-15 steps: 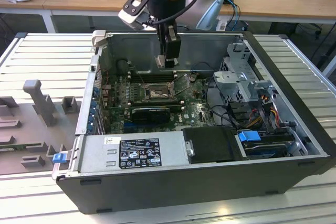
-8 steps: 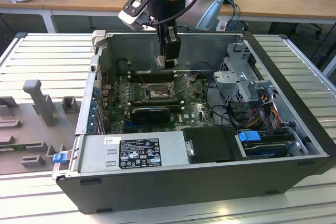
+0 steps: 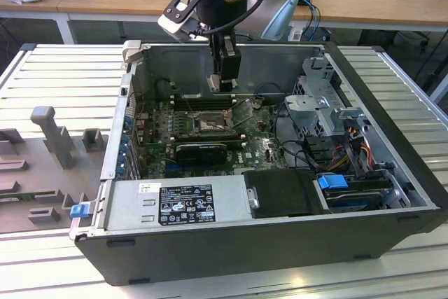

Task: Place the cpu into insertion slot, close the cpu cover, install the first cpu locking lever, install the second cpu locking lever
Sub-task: 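Place the cpu into insertion slot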

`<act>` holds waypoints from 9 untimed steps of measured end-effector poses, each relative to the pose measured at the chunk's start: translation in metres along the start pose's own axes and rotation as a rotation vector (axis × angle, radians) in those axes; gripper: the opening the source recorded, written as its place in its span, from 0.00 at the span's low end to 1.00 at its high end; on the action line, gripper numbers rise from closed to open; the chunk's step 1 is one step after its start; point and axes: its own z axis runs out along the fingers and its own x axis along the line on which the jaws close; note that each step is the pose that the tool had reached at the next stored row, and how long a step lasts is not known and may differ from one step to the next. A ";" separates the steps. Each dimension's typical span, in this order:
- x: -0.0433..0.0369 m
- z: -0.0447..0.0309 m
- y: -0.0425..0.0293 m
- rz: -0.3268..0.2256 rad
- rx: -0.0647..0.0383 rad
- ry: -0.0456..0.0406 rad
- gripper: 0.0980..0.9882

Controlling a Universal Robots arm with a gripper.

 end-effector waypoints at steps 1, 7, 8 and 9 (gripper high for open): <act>0.0000 0.0003 0.0000 0.001 0.000 0.0000 0.48; 0.0000 0.0013 -0.0001 0.002 0.000 -0.0002 0.48; 0.0000 0.0015 -0.0001 0.002 0.000 -0.0002 0.48; 0.0000 0.0016 -0.0001 0.003 0.000 -0.0002 0.48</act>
